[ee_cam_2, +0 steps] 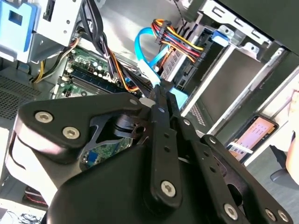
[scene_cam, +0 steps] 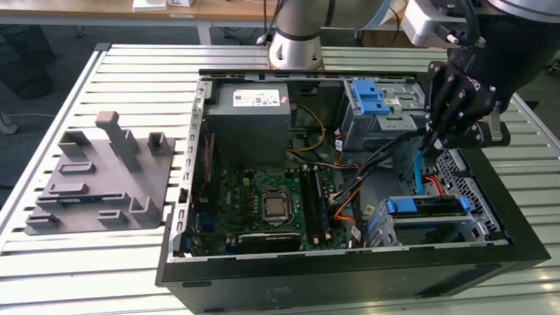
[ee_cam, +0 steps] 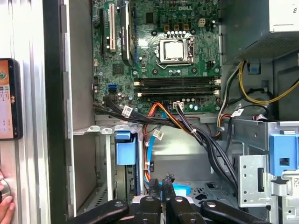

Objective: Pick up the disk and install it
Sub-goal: 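Insert the second disk wire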

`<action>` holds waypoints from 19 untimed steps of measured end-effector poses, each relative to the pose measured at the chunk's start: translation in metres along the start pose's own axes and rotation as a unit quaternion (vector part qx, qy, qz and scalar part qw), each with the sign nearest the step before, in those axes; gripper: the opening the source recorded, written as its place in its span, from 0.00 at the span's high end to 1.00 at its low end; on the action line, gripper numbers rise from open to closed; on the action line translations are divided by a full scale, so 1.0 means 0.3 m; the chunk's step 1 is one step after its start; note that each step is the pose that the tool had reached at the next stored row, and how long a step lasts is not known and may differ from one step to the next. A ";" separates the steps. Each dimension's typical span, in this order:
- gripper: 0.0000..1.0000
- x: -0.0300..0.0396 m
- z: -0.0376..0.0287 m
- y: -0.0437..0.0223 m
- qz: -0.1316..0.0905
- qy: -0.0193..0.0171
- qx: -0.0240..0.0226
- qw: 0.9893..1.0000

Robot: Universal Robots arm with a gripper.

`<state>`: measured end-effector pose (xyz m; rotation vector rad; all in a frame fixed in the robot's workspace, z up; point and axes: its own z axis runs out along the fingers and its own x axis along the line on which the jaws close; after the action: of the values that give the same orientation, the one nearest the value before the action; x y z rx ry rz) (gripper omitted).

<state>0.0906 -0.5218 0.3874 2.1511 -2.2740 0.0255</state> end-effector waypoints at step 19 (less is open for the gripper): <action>0.75 -0.023 0.029 0.004 0.003 0.033 0.019 0.999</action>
<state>0.0897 -0.5149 0.3784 2.1268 -2.2623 0.1382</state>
